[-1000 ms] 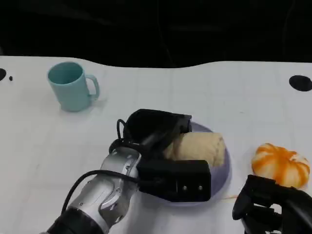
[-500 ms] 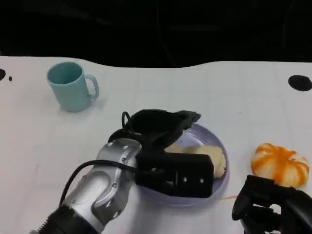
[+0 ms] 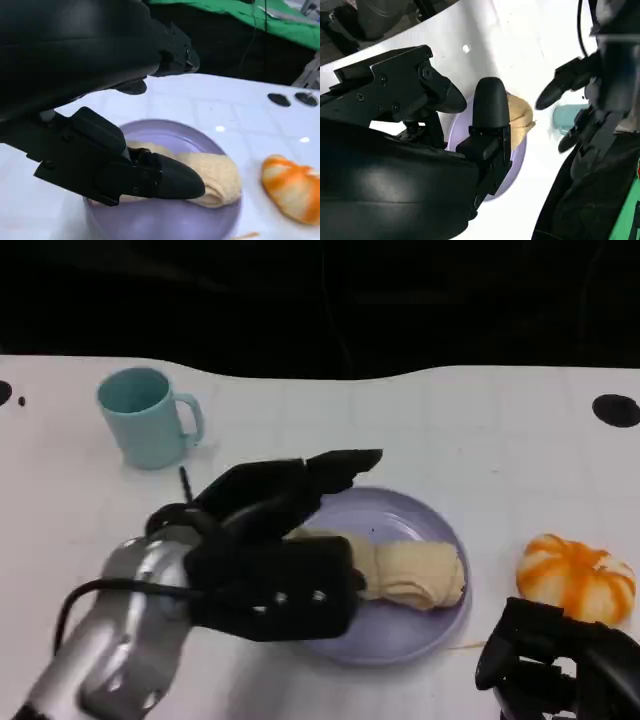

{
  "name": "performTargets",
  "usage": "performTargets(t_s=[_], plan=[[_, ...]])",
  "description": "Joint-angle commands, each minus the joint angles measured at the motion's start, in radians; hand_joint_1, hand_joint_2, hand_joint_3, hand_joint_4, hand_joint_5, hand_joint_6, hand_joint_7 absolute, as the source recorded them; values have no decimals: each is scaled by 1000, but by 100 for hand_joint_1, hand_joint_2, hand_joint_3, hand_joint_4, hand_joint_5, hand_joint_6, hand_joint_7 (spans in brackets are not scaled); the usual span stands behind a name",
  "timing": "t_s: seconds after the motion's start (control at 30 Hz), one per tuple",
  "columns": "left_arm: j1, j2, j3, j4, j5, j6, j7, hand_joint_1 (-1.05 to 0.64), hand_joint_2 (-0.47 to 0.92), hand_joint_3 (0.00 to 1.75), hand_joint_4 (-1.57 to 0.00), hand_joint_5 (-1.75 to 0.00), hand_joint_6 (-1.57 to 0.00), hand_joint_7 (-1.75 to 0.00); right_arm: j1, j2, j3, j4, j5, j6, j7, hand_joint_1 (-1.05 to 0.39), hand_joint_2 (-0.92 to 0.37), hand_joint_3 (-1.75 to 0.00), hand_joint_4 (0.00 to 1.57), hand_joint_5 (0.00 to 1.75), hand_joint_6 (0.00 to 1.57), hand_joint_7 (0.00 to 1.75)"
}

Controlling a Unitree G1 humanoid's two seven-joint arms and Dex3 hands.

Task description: Grasp the towel on the left side of the plate with the left hand and place it into the plate.

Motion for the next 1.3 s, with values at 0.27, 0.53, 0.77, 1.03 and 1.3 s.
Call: performTargets(t_s=[0.27,0.53,0.77,1.03,1.3], plan=[[220,46,207,-183,-318,4,-47,-24,92,32,-48,-59,-47,-15,0,-8,-1,-11,-7,1,-3,-3,-69,-103,67,175,56,158],[434,-59,385,-284,-613,63,19,-9,52,120,-74,-133,-84,-84,0,-1,10,-18,-15,1,-10,-3,-70,-103,68,175,56,158],[616,-114,443,-413,-749,154,93,-10,51,133,-77,-171,-74,-144,-10,0,14,-15,-11,7,-10,-4,-68,-105,69,175,56,158],[733,-169,433,-494,-852,248,165,-8,52,133,-83,-175,-71,-166,-8,-4,5,-9,-9,-4,-5,-5,-66,-107,69,175,56,159],[759,-191,402,-472,-871,258,194,-10,52,128,-81,-175,-69,-169,2,-10,-21,17,1,-41,19,-2,-67,-107,69,175,55,159]])
